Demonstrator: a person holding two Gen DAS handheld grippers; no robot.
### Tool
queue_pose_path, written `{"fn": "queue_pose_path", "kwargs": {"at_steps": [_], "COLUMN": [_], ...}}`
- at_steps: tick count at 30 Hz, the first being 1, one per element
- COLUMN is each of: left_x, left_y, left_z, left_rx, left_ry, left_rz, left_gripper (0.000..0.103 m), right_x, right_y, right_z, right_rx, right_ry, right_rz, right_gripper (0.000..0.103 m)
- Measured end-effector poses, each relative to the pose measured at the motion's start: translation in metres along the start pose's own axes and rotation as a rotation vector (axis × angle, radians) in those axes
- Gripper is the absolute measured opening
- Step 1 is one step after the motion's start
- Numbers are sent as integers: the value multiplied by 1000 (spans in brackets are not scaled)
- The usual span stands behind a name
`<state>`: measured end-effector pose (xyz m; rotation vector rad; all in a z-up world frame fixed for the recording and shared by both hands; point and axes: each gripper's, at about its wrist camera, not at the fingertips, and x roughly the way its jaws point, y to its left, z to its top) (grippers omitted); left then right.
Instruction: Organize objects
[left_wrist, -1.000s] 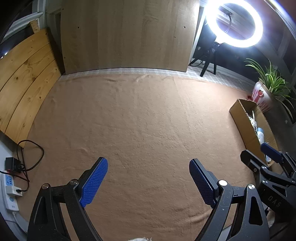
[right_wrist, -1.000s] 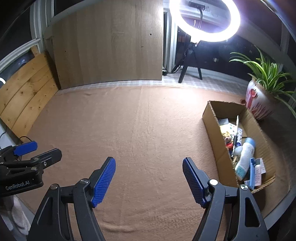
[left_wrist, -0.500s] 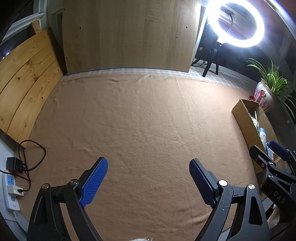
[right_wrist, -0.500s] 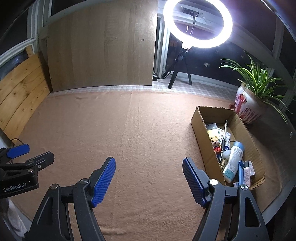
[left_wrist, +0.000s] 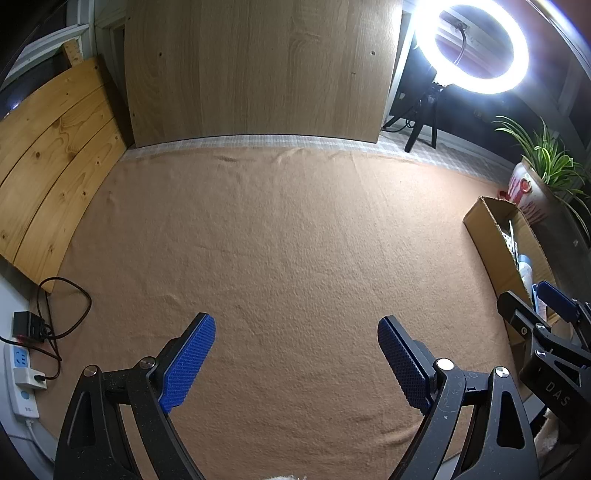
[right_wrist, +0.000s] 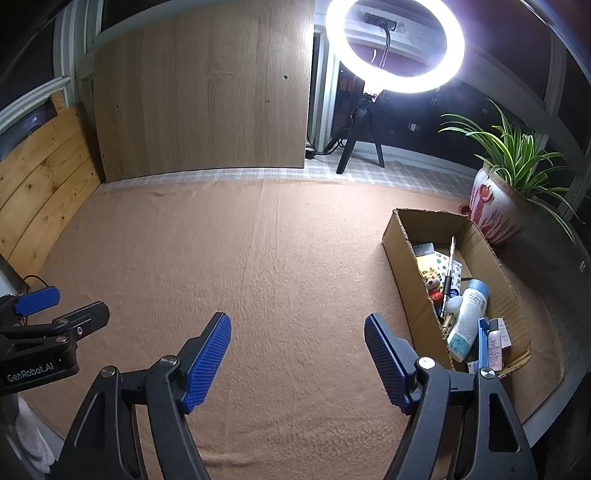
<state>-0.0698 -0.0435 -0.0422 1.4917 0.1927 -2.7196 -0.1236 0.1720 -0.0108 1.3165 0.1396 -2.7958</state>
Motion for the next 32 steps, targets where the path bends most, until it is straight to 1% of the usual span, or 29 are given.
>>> {"fn": "queue_pose_path", "kwargs": {"at_steps": [17, 28, 32], "left_x": [0, 6, 11], "left_y": [1, 2, 3], "left_z": [-1, -1, -1], "left_rx": [-5, -8, -13], "left_ry": [1, 8, 20], "left_rz": [1, 2, 4], "left_gripper": [92, 92, 92], "right_x": [1, 7, 14], "right_y": [1, 3, 3], "right_z": [0, -2, -4], "right_rx": [3, 4, 7], "right_ry": [6, 21, 41], "right_rz": [5, 7, 8], "right_gripper": [71, 71, 71]}}
